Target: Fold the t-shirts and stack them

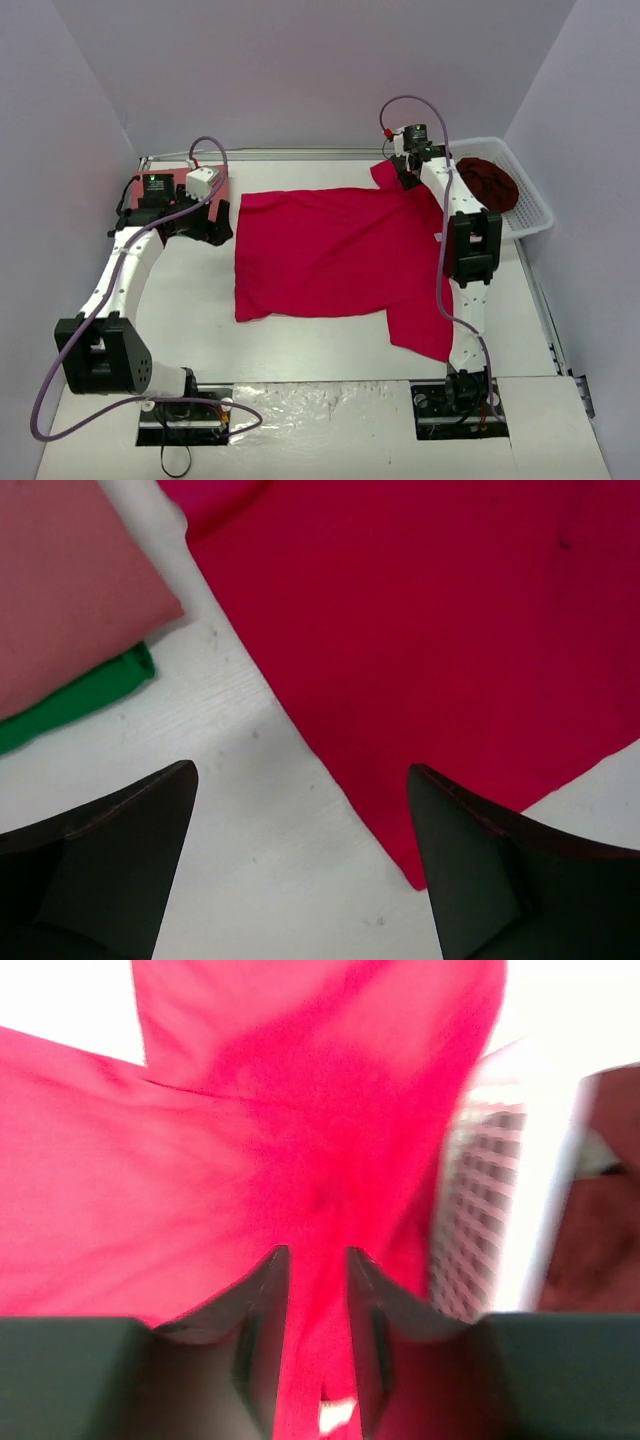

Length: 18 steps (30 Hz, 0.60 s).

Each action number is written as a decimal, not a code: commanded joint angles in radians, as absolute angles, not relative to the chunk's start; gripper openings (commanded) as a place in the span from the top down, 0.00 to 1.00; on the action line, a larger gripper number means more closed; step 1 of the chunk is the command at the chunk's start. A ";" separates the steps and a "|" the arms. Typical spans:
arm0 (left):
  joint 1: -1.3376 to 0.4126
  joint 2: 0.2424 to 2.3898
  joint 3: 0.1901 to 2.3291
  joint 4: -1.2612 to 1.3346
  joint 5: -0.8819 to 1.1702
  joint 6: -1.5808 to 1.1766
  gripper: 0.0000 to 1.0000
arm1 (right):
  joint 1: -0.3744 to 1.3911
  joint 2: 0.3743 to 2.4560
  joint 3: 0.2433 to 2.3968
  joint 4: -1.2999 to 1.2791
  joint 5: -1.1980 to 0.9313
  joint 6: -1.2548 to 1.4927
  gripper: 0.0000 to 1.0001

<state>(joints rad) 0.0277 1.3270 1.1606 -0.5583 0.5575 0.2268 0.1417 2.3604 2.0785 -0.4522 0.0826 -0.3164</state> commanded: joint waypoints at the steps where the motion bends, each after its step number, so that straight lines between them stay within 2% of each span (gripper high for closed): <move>1: -0.029 1.402 1.290 -0.508 0.618 0.170 0.18 | 0.160 2.131 2.079 -0.488 0.034 -0.314 0.72; 2: -0.064 1.452 1.328 -0.509 0.617 0.167 0.26 | 0.160 2.106 2.060 -0.489 0.016 -0.316 0.67; 3: -0.081 1.482 1.344 -0.509 0.618 0.161 0.36 | 0.160 2.051 2.010 -0.491 0.011 -0.321 0.66; 4: -0.100 1.508 1.357 -0.508 0.614 0.157 0.61 | 0.160 2.022 1.978 -0.494 0.011 -0.327 0.66; 5: -0.138 1.566 1.386 -0.509 0.609 0.155 0.73 | 0.160 1.996 1.945 -0.500 -0.018 -0.336 0.67; 6: -0.155 1.597 1.400 -0.514 0.609 0.153 0.83 | 0.160 1.940 1.910 -0.520 -0.044 -0.363 0.71; 7: -0.167 1.626 1.416 -0.520 0.618 0.147 0.97 | 0.158 1.909 1.835 -0.529 -0.054 -0.374 0.79; 9: -0.189 1.716 1.460 -0.523 0.643 0.127 0.98 | 0.158 1.820 1.755 -0.552 -0.078 -0.393 0.87; 10: -0.193 1.770 1.476 -0.525 0.670 0.117 0.98 | 0.156 1.786 1.671 -0.554 -0.084 -0.402 0.97; 11: -0.195 1.790 1.488 -0.520 0.681 0.104 0.98 | 0.156 1.755 1.630 -0.554 -0.090 -0.403 1.00; 18: -0.204 1.930 1.554 -0.488 0.608 0.041 0.98 | 0.153 1.591 1.398 -0.552 -0.100 -0.408 1.00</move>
<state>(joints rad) -0.2077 1.9385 1.4872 -0.5106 0.6361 0.0849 0.1570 1.6382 1.4410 -0.5228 -0.0837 -0.3977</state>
